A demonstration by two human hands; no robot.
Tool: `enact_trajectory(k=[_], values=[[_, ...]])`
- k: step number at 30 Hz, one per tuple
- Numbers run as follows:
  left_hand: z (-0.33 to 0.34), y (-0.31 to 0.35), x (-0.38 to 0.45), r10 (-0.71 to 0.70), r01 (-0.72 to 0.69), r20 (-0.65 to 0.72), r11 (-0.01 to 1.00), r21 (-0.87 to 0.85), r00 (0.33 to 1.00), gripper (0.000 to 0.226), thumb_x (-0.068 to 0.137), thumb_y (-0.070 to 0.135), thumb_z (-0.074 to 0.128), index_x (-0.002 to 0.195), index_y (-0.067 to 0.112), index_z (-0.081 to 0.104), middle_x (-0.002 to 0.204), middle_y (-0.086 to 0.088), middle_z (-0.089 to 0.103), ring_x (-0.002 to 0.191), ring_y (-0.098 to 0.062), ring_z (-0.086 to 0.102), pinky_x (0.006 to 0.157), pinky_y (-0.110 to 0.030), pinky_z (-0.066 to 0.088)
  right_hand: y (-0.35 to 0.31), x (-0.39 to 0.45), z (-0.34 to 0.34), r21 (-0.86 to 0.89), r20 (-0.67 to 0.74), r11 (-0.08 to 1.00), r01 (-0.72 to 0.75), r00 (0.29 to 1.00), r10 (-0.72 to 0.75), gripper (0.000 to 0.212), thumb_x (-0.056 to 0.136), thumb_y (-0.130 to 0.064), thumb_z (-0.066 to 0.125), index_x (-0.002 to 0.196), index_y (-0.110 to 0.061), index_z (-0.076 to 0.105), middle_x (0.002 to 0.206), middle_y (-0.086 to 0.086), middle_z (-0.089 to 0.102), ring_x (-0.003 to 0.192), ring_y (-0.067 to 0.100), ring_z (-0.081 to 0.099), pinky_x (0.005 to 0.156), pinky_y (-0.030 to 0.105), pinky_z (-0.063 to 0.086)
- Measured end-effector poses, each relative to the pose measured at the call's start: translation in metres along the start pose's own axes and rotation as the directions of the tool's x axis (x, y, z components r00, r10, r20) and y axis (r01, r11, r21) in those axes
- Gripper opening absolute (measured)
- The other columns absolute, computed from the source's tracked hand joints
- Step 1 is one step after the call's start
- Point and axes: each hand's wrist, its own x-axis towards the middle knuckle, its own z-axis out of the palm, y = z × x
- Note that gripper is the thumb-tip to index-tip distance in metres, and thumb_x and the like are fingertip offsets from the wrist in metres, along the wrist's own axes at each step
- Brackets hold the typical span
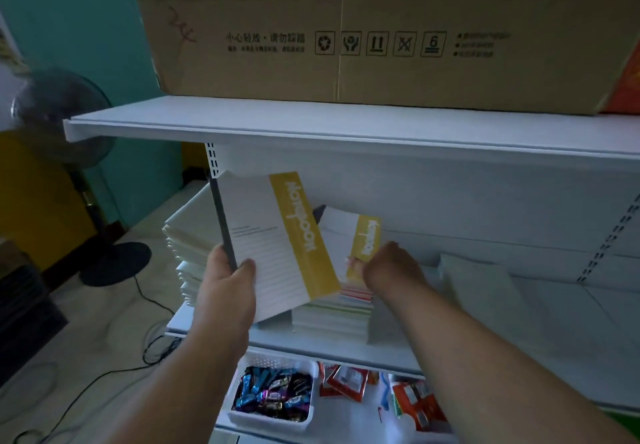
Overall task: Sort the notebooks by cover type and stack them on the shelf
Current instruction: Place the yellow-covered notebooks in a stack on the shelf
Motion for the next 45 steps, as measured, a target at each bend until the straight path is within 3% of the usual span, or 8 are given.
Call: enact_trajectory(k=[7, 11, 17, 21, 30, 35, 40, 45], values=[[-0.023, 0.004, -0.002, 0.056, -0.058, 0.016, 0.981, 0.184, 0.998, 0.031, 0.098, 0.007, 0.042, 0.114, 0.03, 0.052, 0.098, 0.009, 0.064, 0.088, -0.015, 0.06, 0.066, -0.033, 0.046, 0.021, -0.019, -0.025, 0.286, -0.171, 0.957, -0.049, 0.98, 0.101, 0.002, 0.085, -0.012, 0.061, 0.087, -0.011, 0.06, 0.086, 0.017, 0.067, 0.084, 0.033, 0.065, 0.064, 0.032, 0.046], [-0.033, 0.003, -0.001, 0.048, -0.055, 0.046, 0.985, 0.164, 0.998, 0.017, 0.101, 0.015, 0.046, 0.106, 0.029, 0.054, 0.096, 0.007, 0.065, 0.087, -0.017, 0.061, 0.068, -0.034, 0.049, 0.015, -0.043, -0.013, 0.871, 0.044, 0.477, -0.121, 0.985, 0.169, 0.014, 0.094, -0.008, 0.061, 0.083, -0.015, 0.054, 0.065, 0.008, 0.054, 0.044, 0.015, 0.041, 0.036, 0.017, 0.028], [-0.026, 0.008, -0.004, -0.152, 0.161, 0.169, 0.986, -0.04, 0.974, 0.021, 0.096, 0.0, 0.057, 0.111, 0.015, 0.059, 0.103, -0.009, 0.071, 0.094, -0.031, 0.069, 0.078, -0.055, 0.059, -0.013, -0.067, 0.004, 0.417, -0.031, 0.882, 0.219, 0.973, -0.227, 0.035, 0.09, -0.049, 0.065, 0.079, -0.015, 0.063, 0.074, -0.003, 0.066, 0.068, 0.014, 0.059, 0.061, 0.026, 0.043], [-0.027, 0.002, -0.002, -0.134, 0.144, 0.17, 0.989, -0.045, 0.976, 0.031, 0.096, -0.006, 0.054, 0.113, 0.019, 0.061, 0.108, -0.006, 0.073, 0.1, -0.028, 0.07, 0.087, -0.05, 0.056, -0.011, -0.037, -0.005, 0.064, -0.172, 0.996, 0.058, 0.984, -0.046, 0.061, 0.084, -0.072, 0.053, 0.099, -0.013, 0.062, 0.099, 0.007, 0.066, 0.092, 0.029, 0.063, 0.071, 0.032, 0.043], [-0.021, -0.001, -0.002, 0.022, -0.03, 0.064, 0.991, 0.134, 0.998, 0.026, 0.097, 0.008, 0.053, 0.109, 0.03, 0.054, 0.098, 0.006, 0.069, 0.092, -0.024, 0.066, 0.08, -0.049, 0.057, 0.011, -0.025, -0.021, 0.159, -0.253, 0.987, -0.032, 0.965, 0.072, 0.021, 0.094, -0.016, 0.05, 0.11, -0.005, 0.056, 0.11, 0.021, 0.064, 0.103, 0.038, 0.062, 0.076, 0.036, 0.044], [-0.001, -0.001, -0.023, 0.157, -0.17, 0.082, 0.968, 0.182, 0.984, 0.022, 0.1, 0.015, 0.051, 0.115, 0.031, 0.048, 0.098, 0.012, 0.064, 0.09, -0.011, 0.061, 0.078, -0.04, 0.051, 0.031, -0.069, -0.022, 0.9, -0.008, 0.433, -0.054, 0.99, 0.138, 0.01, 0.099, -0.014, 0.051, 0.09, -0.015, 0.055, 0.071, 0.006, 0.053, 0.046, 0.015, 0.04, 0.041, 0.021, 0.029], [0.046, -0.004, -0.049, 0.01, -0.024, 0.204, 0.998, 0.065, 0.979, 0.021, 0.094, 0.03, 0.065, 0.113, 0.029, 0.054, 0.104, 0.006, 0.069, 0.098, -0.018, 0.067, 0.083, -0.044, 0.058, 0.057, -0.096, -0.022, 0.405, -0.176, 0.906, 0.125, 0.983, -0.057, 0.012, 0.096, -0.028, 0.054, 0.091, -0.018, 0.059, 0.078, -0.002, 0.061, 0.071, 0.015, 0.057, 0.06, 0.029, 0.042], [0.107, -0.021, -0.08, -0.059, 0.014, 0.363, 0.992, 0.126, 0.93, 0.029, 0.097, 0.011, 0.059, 0.114, 0.033, 0.054, 0.111, 0.006, 0.069, 0.099, -0.021, 0.069, 0.078, -0.048, 0.061, 0.119, -0.09, -0.064, 0.298, -0.192, 0.949, 0.107, 0.98, -0.051, 0.027, 0.092, -0.047, 0.058, 0.086, -0.021, 0.061, 0.08, -0.005, 0.064, 0.074, 0.012, 0.06, 0.064, 0.029, 0.045]])
